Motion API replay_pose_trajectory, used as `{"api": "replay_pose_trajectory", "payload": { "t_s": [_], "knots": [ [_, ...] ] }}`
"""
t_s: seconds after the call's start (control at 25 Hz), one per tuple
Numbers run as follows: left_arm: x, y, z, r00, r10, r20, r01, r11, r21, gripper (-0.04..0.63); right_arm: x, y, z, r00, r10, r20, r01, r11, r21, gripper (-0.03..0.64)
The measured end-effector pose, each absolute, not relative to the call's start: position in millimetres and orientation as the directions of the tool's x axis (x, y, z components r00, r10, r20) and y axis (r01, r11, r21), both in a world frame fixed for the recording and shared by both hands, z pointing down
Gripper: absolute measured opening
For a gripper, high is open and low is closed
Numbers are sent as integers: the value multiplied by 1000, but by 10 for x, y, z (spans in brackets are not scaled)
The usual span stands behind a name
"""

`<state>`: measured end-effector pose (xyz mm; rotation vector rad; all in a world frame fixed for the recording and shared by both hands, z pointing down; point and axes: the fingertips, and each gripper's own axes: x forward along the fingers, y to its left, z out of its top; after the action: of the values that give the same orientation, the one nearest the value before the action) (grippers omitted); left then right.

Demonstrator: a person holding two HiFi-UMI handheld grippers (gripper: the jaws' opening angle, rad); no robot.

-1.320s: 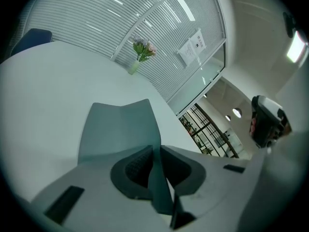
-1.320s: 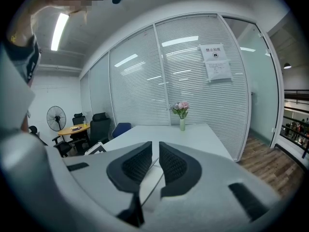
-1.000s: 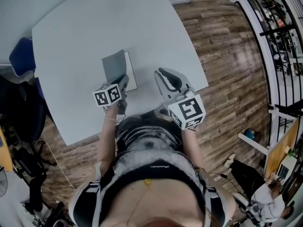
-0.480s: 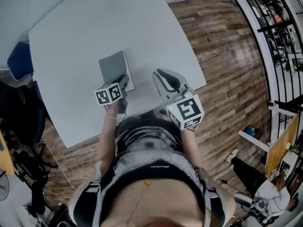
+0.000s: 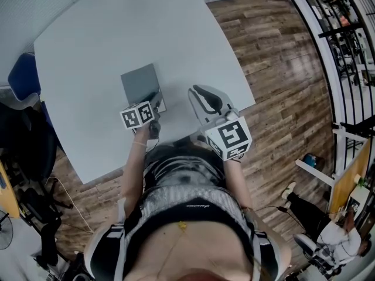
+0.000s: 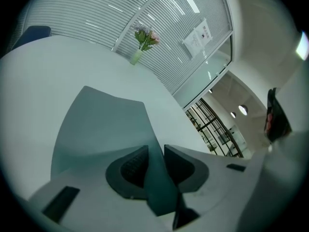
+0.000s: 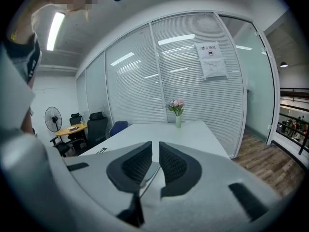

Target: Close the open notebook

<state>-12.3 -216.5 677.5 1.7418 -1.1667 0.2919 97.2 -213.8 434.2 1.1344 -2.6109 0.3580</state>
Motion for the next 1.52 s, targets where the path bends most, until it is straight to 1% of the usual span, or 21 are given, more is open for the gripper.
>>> {"api": "replay_pose_trajectory", "payload": {
  "t_s": [0.44,0.56,0.64,0.84,1.24,1.52],
  "knots": [
    [-118,-2166,6788,491,-561,666,-831,-73,551,111,984,-2148,4364,-657,-669,349,-739,664,-118,48],
    [-27,-2112,6846,538,-528,657,-806,-95,584,112,988,-2142,4365,-658,-666,350,-737,666,-119,48],
    [-3,-2091,6861,538,-520,664,-810,-100,578,112,1002,-2138,4368,-658,-668,348,-738,664,-120,48],
    [-6,-2088,6890,502,-529,684,-839,-106,533,112,1003,-2141,4372,-659,-666,348,-737,665,-122,48],
    [19,-2087,6882,468,-542,698,-863,-110,493,109,1037,-2113,4370,-663,-663,349,-733,669,-122,48],
    [41,-2057,6838,486,-539,688,-857,-138,497,98,1050,-2114,4370,-676,-653,342,-720,684,-118,48]
  ]
}}
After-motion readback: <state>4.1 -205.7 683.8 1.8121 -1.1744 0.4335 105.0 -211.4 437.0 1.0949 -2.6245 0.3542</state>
